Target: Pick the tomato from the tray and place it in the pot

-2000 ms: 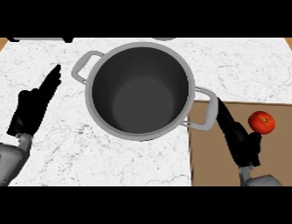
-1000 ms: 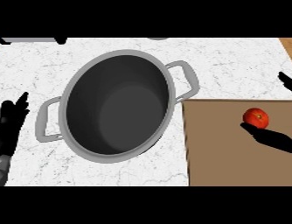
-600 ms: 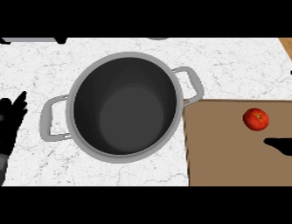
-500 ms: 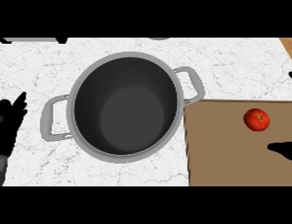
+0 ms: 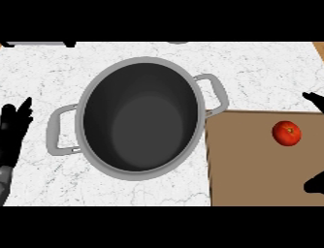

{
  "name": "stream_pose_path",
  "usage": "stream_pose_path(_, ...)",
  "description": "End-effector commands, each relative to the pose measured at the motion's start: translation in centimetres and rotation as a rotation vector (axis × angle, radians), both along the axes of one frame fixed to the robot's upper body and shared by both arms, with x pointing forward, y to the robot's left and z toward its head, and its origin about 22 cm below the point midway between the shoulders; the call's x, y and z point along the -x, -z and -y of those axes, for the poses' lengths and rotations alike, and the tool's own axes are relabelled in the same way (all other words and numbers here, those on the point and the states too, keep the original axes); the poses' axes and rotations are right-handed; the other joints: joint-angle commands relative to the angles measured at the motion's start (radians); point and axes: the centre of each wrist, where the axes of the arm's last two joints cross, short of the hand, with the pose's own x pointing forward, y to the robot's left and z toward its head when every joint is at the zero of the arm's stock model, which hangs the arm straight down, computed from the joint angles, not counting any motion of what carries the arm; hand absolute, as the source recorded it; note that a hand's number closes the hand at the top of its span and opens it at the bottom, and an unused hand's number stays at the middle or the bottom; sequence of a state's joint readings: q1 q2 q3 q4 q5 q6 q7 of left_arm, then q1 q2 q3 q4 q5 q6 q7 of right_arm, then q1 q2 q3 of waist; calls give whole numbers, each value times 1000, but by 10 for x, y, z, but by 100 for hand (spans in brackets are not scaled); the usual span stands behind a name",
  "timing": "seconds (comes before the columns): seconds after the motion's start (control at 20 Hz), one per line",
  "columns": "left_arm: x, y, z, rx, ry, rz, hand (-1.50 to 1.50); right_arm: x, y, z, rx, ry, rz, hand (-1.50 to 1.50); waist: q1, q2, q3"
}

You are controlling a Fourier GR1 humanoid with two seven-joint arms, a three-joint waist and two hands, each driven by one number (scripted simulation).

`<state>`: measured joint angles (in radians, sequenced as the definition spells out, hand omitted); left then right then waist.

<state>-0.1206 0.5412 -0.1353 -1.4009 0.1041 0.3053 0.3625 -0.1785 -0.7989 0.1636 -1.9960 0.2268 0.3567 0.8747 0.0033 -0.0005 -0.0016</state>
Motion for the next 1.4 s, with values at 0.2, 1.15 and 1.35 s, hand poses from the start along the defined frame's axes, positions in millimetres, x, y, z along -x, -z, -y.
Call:
stream_pose_path(0.2, -3, 5, 1, -1, -1, -8, 0, -14, 23, -5, 11, 89, -66, -150, -1, 1, 2)
stream_pose_path(1.15, -3, -5, 2, -12, 7, 7, 0, -58, 87, 9, 76, 67, -83, -150, 2, 1, 2)
stream_pose_path(1.35, 7, -3, -7, -1, -5, -6, 0, -54, 93, 7, 79, 106, -139, -150, 0, 0, 2)
